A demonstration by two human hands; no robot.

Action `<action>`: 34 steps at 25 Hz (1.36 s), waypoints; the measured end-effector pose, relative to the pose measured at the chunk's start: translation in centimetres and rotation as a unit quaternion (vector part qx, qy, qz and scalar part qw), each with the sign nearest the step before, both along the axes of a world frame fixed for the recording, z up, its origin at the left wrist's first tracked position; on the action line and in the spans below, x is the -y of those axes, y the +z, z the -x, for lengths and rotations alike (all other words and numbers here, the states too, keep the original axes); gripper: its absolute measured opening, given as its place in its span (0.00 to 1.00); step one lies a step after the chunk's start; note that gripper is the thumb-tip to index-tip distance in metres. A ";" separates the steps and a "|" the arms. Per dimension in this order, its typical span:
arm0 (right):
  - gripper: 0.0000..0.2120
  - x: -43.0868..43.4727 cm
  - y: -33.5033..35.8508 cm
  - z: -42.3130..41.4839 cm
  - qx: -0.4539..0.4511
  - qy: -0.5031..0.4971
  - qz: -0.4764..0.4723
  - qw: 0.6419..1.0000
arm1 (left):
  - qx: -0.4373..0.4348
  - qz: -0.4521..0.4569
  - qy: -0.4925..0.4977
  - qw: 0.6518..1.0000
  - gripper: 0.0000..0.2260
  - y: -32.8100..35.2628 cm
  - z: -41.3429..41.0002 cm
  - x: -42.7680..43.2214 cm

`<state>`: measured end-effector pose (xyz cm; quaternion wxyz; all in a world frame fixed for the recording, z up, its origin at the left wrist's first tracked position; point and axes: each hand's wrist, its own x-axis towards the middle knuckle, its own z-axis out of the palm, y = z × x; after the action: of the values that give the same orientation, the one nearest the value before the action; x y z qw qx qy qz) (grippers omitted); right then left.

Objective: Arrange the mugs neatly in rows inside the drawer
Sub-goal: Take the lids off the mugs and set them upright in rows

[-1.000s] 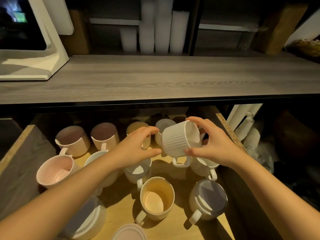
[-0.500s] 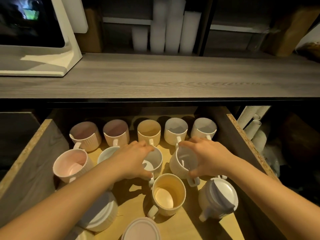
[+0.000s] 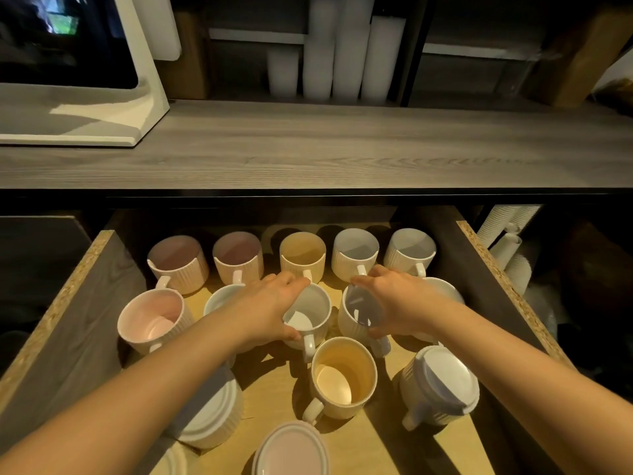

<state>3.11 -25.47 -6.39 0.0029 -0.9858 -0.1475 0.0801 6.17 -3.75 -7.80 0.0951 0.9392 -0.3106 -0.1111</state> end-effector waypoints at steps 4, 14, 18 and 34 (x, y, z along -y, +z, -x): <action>0.38 0.0 -0.3 0.0 -0.006 -0.015 0.004 1.000 | -0.004 -0.001 0.004 1.000 0.37 0.0 0.2 0.0; 0.28 -2.1 2.8 1.0 0.040 -0.014 0.049 0.998 | 0.055 -0.062 -0.002 0.997 0.28 2.1 0.7 -0.4; 0.25 -4.9 4.4 1.7 0.027 0.004 0.021 0.999 | 0.076 -0.073 0.002 0.994 0.23 4.2 2.5 -2.9; 0.35 -18.7 1.7 3.9 -0.049 0.238 0.022 0.970 | -0.083 -0.141 0.053 0.985 0.19 3.8 7.4 -15.7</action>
<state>-0.78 -6.81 -4.68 -0.0304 -0.9171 -0.3756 0.1298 -1.28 11.90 -4.03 -0.0072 0.9459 -0.2327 -0.2260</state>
